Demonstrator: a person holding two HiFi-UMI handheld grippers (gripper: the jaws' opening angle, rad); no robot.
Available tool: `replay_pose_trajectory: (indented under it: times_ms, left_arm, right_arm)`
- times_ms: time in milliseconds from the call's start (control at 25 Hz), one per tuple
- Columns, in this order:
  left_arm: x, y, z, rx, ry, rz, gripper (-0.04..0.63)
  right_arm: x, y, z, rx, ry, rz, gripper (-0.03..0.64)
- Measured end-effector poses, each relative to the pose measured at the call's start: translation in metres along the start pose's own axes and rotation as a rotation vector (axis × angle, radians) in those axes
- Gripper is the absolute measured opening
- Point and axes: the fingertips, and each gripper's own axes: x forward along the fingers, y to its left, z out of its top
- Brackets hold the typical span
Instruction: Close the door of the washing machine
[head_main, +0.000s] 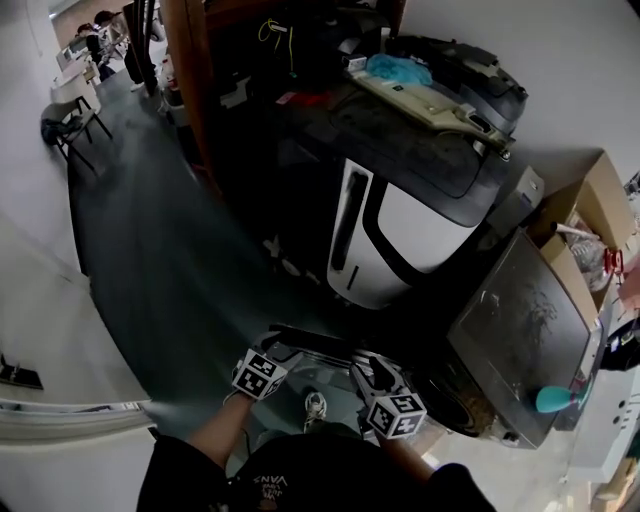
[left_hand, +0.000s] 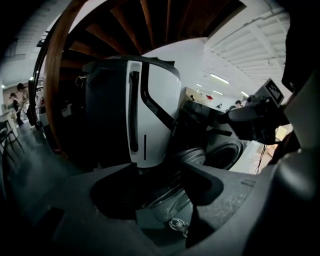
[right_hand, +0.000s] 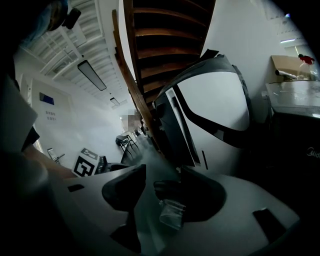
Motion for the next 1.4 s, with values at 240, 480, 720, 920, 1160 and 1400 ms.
replay_pose_trajectory:
  times_ms: [240, 480, 720, 920, 1160, 1400]
  left_arm:
    - [0.059, -0.005, -0.013, 0.221, 0.178, -0.097, 0.319]
    - [0.091, -0.012, -0.036, 0.453, 0.365, -0.197, 0.339]
    - [0.101, -0.011, -0.068, 0.618, 0.542, -0.293, 0.350]
    - [0.096, -0.017, -0.077, 0.673, 0.578, -0.327, 0.365]
    - [0.073, -0.035, -0.100, 0.681, 0.610, -0.368, 0.370]
    - [0.039, -0.069, -0.133, 0.674, 0.628, -0.433, 0.370]
  right_arm:
    - [-0.015, -0.030, -0.009, 0.033, 0.016, -0.063, 0.199]
    - [-0.037, -0.053, -0.023, 0.074, 0.017, -0.120, 0.199]
    - [-0.049, -0.058, -0.038, 0.122, 0.019, -0.142, 0.196]
    - [-0.054, -0.052, -0.046, 0.137, 0.009, -0.160, 0.195]
    - [-0.071, -0.030, -0.059, 0.168, -0.033, -0.204, 0.193]
    - [-0.097, 0.003, -0.084, 0.233, -0.086, -0.239, 0.193]
